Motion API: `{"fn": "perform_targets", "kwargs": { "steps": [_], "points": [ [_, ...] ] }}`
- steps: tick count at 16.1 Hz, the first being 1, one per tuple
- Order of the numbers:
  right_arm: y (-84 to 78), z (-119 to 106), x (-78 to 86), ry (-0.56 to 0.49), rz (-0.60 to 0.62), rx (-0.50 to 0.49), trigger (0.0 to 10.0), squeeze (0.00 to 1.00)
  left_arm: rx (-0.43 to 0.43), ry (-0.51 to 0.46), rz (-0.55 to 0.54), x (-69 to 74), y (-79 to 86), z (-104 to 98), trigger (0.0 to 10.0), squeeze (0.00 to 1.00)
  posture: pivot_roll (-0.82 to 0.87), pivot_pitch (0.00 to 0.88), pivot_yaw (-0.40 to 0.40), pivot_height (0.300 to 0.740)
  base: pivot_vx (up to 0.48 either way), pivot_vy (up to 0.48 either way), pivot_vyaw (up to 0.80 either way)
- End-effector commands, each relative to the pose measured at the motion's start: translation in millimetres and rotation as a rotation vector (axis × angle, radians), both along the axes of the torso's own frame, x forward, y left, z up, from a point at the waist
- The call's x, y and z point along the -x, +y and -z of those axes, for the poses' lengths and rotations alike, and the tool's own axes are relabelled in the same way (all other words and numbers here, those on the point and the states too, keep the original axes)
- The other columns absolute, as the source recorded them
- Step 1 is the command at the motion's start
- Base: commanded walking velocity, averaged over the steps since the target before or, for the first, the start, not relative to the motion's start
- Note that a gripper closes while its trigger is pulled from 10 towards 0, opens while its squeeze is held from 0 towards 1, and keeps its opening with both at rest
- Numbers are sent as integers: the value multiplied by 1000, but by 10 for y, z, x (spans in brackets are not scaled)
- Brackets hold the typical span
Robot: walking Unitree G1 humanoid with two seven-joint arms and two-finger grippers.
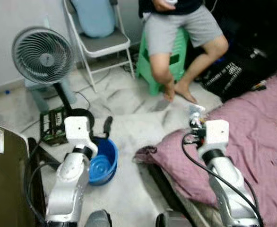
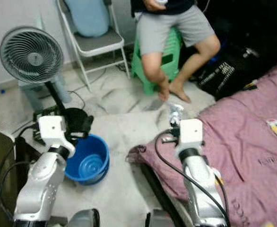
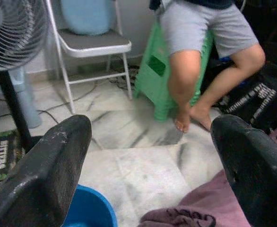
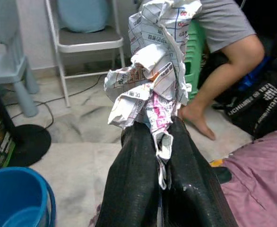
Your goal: Clean up the room
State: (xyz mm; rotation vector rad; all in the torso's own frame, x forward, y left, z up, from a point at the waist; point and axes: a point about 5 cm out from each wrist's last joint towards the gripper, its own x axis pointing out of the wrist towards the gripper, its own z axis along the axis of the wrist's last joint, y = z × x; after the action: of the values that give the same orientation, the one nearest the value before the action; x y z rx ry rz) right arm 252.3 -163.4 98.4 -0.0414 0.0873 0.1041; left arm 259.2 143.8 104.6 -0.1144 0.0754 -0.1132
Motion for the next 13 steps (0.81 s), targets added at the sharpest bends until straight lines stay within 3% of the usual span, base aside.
{"fn": "perform_targets", "kwargs": {
  "steps": [1, 13],
  "points": [
    [72, -58, -25, -28, -20, -5, 10000, 0, -46, -8, -19, 16, 71, 0, 10000, 0, -46, 106, -18, 740, 0, 0, 800],
    [75, -29, -36, -14, -22, -3, 10000, 0, -17, -3, 3, 21, 47, 21, 10000, 0, -47, 110, -23, 740, 0, 0, 800]
  ]
}}
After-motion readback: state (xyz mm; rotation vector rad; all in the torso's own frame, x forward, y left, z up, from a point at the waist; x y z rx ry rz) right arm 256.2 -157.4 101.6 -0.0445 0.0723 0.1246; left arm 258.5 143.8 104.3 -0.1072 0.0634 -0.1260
